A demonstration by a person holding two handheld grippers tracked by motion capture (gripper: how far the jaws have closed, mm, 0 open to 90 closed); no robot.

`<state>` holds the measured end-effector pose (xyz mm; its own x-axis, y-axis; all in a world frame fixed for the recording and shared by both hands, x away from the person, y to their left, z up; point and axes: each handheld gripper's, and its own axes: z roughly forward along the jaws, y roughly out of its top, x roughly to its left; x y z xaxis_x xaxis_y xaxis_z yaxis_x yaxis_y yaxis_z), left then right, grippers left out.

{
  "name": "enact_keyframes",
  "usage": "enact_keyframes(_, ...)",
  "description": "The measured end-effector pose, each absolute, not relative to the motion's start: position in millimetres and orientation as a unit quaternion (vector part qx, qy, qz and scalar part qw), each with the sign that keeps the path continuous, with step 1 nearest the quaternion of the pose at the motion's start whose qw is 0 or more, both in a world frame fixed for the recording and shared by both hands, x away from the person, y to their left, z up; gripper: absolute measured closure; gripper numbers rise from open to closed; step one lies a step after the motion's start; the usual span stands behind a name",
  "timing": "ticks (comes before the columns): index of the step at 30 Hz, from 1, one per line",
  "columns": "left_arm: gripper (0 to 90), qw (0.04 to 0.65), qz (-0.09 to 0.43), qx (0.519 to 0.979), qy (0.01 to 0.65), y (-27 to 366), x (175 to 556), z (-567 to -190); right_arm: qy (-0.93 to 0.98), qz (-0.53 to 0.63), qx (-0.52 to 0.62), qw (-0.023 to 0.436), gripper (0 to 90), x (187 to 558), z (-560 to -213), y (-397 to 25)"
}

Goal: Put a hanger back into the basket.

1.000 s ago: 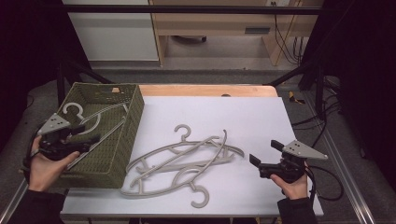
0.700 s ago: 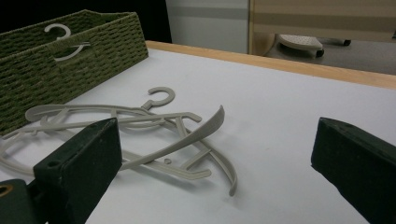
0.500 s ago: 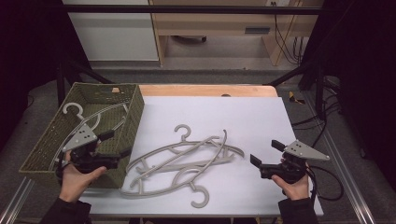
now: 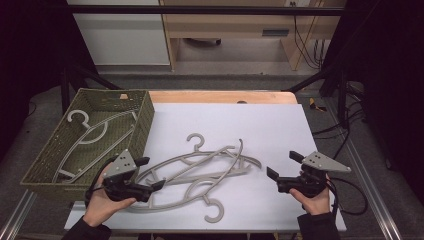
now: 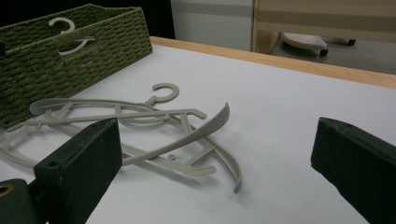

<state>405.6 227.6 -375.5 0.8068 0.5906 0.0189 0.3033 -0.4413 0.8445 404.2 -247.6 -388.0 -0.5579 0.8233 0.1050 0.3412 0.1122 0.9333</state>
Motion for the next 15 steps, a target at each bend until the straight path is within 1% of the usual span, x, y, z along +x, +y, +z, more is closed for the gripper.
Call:
enact_keyframes(5, 12.6, 0.436, 0.141, 0.852, 0.253, 217.6, 402.6, -385.9, 0.710, 0.526, 0.409, 0.228, 2.2, 403.8, -388.1, -246.1)
enact_keyframes(8, 14.6, 0.418, 0.125, 0.865, 0.246, 211.7, 400.9, -393.9, 0.711, 0.525, 0.409, 0.227, 2.2, 403.9, -388.5, -245.6)
enact_keyframes(9, 15.7, 0.402, 0.118, 0.876, 0.238, 207.0, 399.6, -399.0, 0.711, 0.525, 0.409, 0.227, 2.2, 404.1, -388.8, -244.8)
enact_keyframes(12, 19.3, 0.392, 0.110, 0.883, 0.232, 201.9, 398.7, -404.0, 0.712, 0.525, 0.407, 0.226, 2.2, 404.0, -388.8, -244.2)
enact_keyframes(14, 20.1, 0.376, 0.101, 0.894, 0.223, 196.5, 398.3, -409.0, 0.712, 0.525, 0.408, 0.226, 2.2, 404.0, -388.8, -244.2)
enact_keyframes(15, 23.9, 0.366, 0.099, 0.899, 0.217, 194.0, 398.2, -411.4, 0.712, 0.525, 0.408, 0.225, 2.2, 404.0, -388.8, -244.4)
